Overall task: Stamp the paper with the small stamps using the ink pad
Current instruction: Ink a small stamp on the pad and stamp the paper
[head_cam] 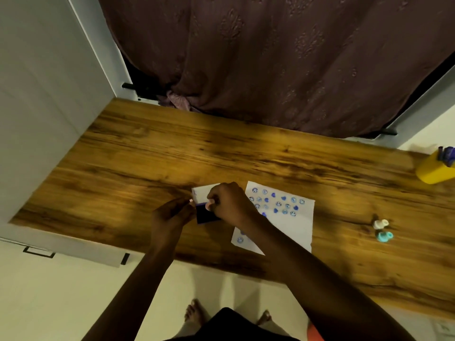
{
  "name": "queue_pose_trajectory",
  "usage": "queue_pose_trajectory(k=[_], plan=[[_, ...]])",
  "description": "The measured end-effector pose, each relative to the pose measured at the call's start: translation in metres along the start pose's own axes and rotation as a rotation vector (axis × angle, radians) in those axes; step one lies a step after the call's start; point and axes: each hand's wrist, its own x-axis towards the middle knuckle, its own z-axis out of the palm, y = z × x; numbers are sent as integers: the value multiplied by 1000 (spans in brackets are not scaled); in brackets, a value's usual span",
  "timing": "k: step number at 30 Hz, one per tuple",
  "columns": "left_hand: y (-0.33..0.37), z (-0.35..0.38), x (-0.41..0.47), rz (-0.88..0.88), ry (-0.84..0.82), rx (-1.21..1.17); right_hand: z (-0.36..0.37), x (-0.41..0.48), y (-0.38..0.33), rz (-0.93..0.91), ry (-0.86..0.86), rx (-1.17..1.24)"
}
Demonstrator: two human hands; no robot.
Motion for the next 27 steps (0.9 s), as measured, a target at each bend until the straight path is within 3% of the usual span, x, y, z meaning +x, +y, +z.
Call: queue_pose_trajectory(k=[5, 13, 18, 27], plan=[[-1, 12, -1, -16, -20, -42, -37, -21, 29, 71, 96, 220], [-1, 49, -5, -61, -78, -83, -68, -83, 118, 329, 258, 33], [-3, 71, -11, -66, -158, -115, -55, -96, 130, 349, 196, -97], [-9, 88, -13, -85, -173, -141, -39, -92, 123, 357, 135, -11]])
